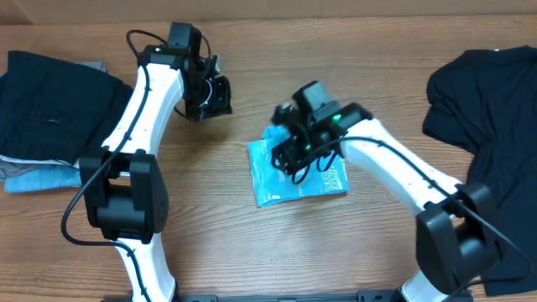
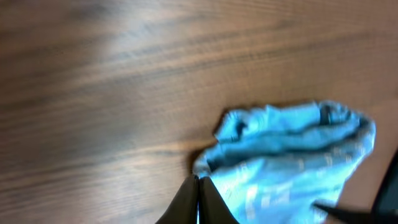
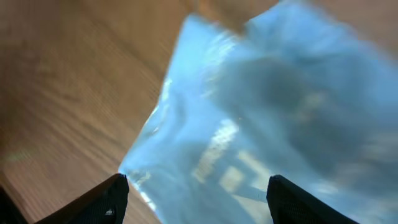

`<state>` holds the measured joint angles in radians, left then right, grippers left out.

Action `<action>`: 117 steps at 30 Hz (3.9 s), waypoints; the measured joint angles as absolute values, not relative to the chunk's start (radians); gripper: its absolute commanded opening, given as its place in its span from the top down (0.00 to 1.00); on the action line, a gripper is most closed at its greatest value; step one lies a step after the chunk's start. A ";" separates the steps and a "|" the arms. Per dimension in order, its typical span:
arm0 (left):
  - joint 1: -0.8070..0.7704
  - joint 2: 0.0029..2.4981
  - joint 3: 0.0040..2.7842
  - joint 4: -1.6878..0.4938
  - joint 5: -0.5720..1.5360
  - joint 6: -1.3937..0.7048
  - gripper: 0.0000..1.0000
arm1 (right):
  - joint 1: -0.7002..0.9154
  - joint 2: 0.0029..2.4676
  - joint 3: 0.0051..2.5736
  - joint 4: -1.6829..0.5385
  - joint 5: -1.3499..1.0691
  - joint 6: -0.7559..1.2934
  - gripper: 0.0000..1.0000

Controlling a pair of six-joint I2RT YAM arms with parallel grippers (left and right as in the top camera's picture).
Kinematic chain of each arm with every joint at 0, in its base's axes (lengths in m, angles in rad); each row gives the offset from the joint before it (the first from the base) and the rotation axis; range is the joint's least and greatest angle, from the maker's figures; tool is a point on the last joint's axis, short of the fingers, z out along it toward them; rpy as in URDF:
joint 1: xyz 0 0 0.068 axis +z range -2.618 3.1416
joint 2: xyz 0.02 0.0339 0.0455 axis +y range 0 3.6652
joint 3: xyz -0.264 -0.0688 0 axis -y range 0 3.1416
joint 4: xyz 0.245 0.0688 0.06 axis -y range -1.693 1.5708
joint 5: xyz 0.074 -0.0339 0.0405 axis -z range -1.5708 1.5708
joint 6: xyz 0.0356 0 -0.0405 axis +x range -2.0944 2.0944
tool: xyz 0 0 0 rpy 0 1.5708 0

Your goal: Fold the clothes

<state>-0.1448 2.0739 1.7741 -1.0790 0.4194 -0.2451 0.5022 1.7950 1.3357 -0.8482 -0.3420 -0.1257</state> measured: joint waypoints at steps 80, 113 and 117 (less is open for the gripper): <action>-0.435 2.293 1.734 -0.710 0.498 -0.130 0.85 | 0.197 1.621 0.748 -0.535 -0.356 0.027 0.91; -0.436 2.297 1.949 -0.945 0.276 -0.072 0.00 | 0.181 1.929 1.088 -0.306 -0.378 -0.029 0.83; -0.439 2.309 1.949 -0.903 0.287 0.070 0.00 | 0.178 1.951 1.087 -0.331 -0.503 -0.113 0.83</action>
